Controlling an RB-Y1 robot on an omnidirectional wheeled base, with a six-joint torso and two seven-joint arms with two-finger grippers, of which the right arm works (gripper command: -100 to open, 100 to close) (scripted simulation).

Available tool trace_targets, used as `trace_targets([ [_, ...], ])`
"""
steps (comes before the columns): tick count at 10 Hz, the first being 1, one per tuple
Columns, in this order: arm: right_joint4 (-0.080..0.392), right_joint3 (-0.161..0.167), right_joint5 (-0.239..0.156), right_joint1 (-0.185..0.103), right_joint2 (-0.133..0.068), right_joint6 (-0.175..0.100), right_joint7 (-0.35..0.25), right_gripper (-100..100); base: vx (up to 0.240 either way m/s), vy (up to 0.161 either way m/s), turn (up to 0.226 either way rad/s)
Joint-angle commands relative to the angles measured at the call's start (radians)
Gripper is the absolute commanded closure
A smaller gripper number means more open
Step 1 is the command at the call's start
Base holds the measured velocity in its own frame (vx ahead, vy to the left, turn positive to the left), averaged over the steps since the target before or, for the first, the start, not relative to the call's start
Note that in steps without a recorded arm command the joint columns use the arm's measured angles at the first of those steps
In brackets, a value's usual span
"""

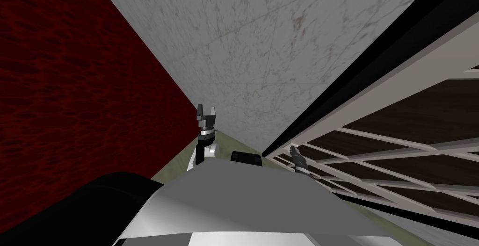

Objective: Pull the door open

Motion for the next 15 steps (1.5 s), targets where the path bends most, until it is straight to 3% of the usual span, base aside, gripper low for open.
trace_targets([
  [1, 0.000, 0.008, -0.008, 0.000, 0.002, 0.003, -0.040, 100, -0.039, -0.009, 0.023],
  [15, 0.024, 0.088, -0.136, -0.040, -0.022, 0.018, -0.365, 100, -0.042, -0.010, 0.031],
])
